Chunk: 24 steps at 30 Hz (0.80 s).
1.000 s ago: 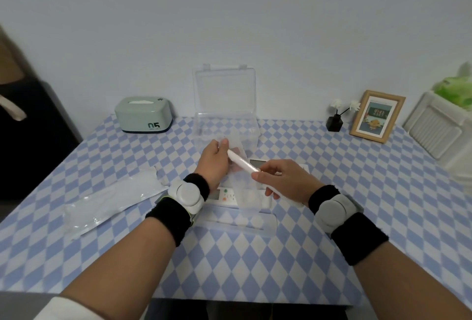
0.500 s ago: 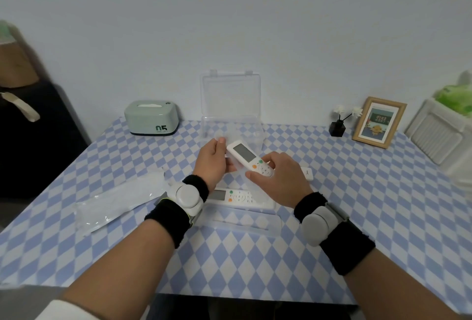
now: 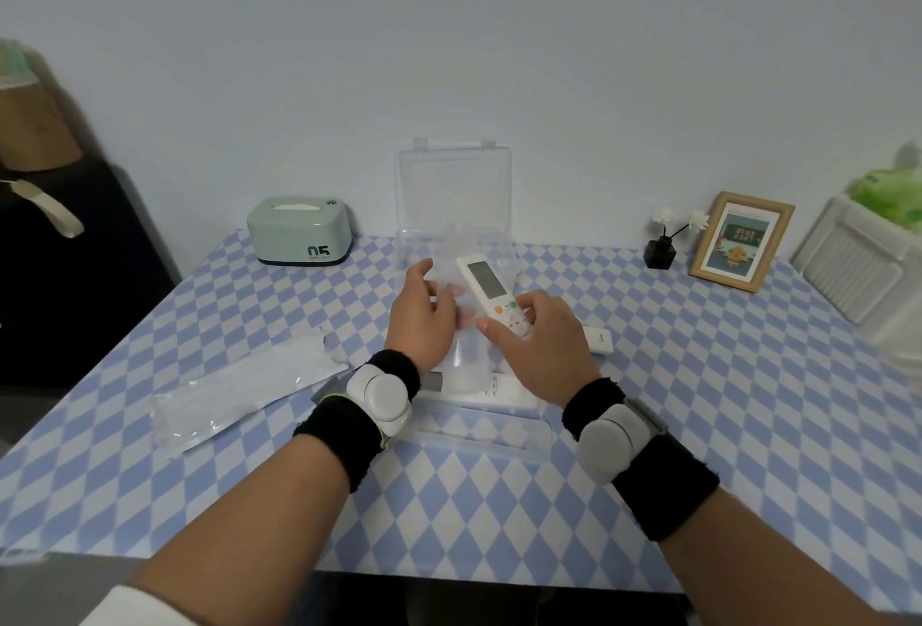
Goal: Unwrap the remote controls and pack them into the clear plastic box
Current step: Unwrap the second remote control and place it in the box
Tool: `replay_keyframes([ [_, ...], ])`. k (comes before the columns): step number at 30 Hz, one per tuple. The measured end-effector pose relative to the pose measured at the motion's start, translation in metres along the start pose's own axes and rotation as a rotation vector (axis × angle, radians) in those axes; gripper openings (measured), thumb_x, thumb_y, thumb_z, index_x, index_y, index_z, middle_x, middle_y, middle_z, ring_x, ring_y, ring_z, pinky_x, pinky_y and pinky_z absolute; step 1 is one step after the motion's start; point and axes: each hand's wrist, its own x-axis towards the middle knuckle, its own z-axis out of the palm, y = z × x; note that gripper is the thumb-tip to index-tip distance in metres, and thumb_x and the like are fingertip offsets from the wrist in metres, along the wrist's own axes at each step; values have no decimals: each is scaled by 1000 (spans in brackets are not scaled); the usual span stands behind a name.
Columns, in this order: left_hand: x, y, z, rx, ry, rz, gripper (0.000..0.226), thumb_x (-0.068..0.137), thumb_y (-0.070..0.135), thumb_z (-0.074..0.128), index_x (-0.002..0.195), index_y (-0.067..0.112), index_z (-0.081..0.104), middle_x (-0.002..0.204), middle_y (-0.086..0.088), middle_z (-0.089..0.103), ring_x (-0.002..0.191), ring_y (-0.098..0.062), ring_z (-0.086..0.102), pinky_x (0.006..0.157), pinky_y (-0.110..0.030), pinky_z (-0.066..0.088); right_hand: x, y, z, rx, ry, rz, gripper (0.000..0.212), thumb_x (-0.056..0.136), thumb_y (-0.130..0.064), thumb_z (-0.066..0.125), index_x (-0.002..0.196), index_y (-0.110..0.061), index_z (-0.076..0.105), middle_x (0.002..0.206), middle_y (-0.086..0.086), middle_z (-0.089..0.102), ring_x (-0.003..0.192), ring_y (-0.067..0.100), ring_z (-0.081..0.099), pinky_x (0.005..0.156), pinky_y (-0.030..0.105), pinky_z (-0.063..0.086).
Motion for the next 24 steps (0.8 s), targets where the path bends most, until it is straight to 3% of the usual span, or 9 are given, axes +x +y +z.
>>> replay_keyframes([
  [3, 1, -2, -1, 13, 22, 15, 41, 107, 20, 39, 147, 14, 40, 105, 12, 72, 74, -11, 77, 81, -38, 63, 1, 5, -2, -62, 73, 1, 58, 78, -54, 77, 112, -13, 54, 104, 3, 49, 88, 20, 52, 74, 29, 44],
  [6, 1, -4, 1, -8, 11, 0, 39, 107, 22, 39, 144, 12, 44, 106, 11, 73, 76, -11, 78, 82, -38, 64, 1, 5, -2, -57, 89, -3, 55, 77, -56, 76, 109, -16, 56, 101, 0, 51, 86, 18, 53, 72, 27, 43],
  [11, -1, 1, 3, 60, 15, 6, 60, 99, 20, 63, 152, 22, 35, 117, 2, 60, 87, -8, 72, 87, -40, 63, -3, -1, -5, 256, -136, 54, 41, 79, -62, 69, 98, -26, 66, 87, -7, 69, 76, 18, 71, 75, 43, 61],
  [15, -4, 4, 1, 96, 44, 49, 67, 94, 12, 64, 151, 27, 31, 109, 12, 54, 70, 2, 70, 65, -28, 63, -4, -1, -5, 269, -215, 8, 29, 81, -58, 67, 95, -33, 64, 78, -13, 68, 65, 14, 70, 62, 33, 58],
  [18, -4, 5, -1, 163, 114, 88, 51, 100, 17, 57, 147, 25, 38, 104, 7, 60, 66, -12, 71, 56, -26, 59, -4, -1, -5, 314, -278, 15, 26, 83, -53, 67, 94, -29, 66, 66, -17, 63, 57, 11, 65, 54, 27, 52],
  [21, -3, 4, -4, 274, 129, 130, 36, 103, 19, 52, 139, 16, 48, 101, -4, 68, 75, -31, 72, 71, -47, 61, -3, -2, -5, 338, -303, 22, 25, 86, -48, 69, 96, -25, 66, 63, -15, 62, 54, 11, 63, 49, 24, 49],
  [24, -3, 3, -5, 296, 98, 148, 39, 100, 20, 57, 138, 17, 47, 98, -3, 67, 71, -28, 72, 67, -44, 61, -2, -3, -6, 339, -308, 27, 26, 85, -49, 69, 97, -25, 67, 64, -15, 63, 54, 11, 63, 49, 23, 48],
])
